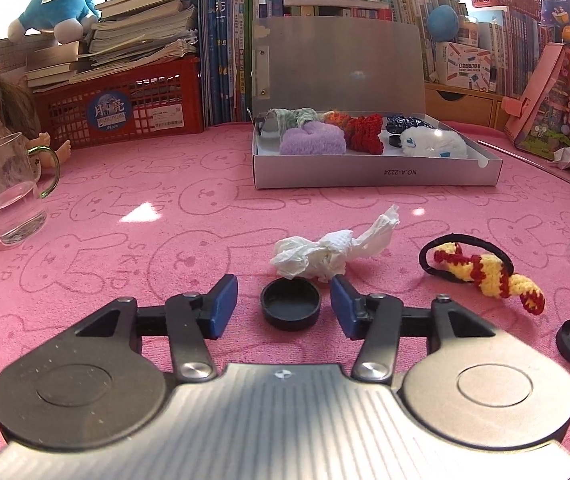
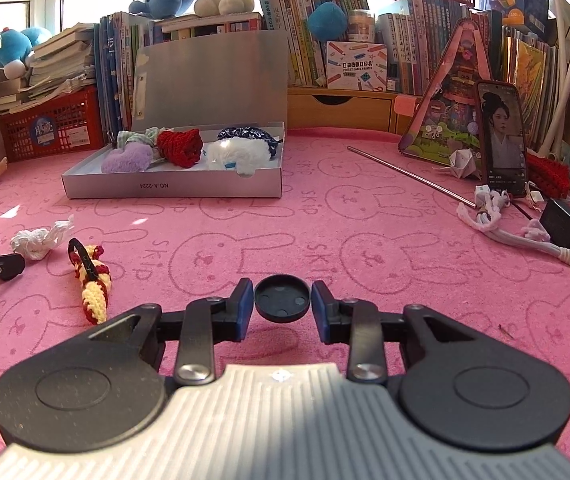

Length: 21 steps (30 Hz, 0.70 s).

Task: Organize objects
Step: 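Close the left gripper on the black round lid and lift it, then carry the black lid with the left gripper while the right gripper carries another black lid to the box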

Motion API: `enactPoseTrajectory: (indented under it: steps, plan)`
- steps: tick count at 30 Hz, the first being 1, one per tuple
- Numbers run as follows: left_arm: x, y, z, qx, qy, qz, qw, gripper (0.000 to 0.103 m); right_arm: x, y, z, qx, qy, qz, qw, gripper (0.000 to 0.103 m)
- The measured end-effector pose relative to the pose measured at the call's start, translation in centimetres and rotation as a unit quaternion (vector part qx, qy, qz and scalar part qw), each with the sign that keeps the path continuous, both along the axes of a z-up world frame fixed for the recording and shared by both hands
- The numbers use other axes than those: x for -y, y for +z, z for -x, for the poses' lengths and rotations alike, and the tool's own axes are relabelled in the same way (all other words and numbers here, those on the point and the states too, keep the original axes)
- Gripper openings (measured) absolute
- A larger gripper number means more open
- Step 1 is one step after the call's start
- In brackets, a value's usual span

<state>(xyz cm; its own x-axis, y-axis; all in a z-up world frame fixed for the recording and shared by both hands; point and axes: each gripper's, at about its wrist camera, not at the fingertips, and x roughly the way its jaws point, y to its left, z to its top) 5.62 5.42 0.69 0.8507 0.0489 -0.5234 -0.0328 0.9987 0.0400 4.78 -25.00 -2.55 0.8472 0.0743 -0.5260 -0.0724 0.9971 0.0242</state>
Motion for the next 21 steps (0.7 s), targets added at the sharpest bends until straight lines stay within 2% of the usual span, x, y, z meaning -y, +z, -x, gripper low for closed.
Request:
enactPoseTrajectory:
  steps: [4, 5, 6, 7, 15, 21]
  plan:
    - [-0.1, -0.2, -0.5, -0.006, -0.004, 0.005, 1.0, 0.058, -0.3, -0.1, 0.0, -0.002, 0.005, -0.001, 1.0, 0.037]
    - [-0.1, -0.2, -0.5, -0.007, -0.005, 0.006, 0.9999, 0.052, -0.3, -0.1, 0.0, -0.002, 0.006, -0.001, 1.0, 0.037]
    - [-0.1, 0.0, -0.5, -0.007, -0.008, 0.007, 0.9999, 0.04, -0.4, -0.1, 0.0, -0.002, 0.008, -0.001, 1.0, 0.037]
    - [0.0, 0.1, -0.4, -0.009, -0.011, 0.008, 0.9999, 0.038, -0.5, 0.0, 0.0, -0.001, 0.009, -0.001, 1.0, 0.037]
    - [0.7, 2.3, 0.5, 0.019, -0.029, 0.022, 0.9991, 0.038, -0.8, 0.9, -0.5, 0.011, 0.017, -0.006, 1.0, 0.037]
    - [1.5, 4.3, -0.4, 0.039, -0.046, 0.022, 0.9979, 0.038, -1.0, 1.8, -1.8, 0.014, 0.02, -0.021, 0.999, 0.037]
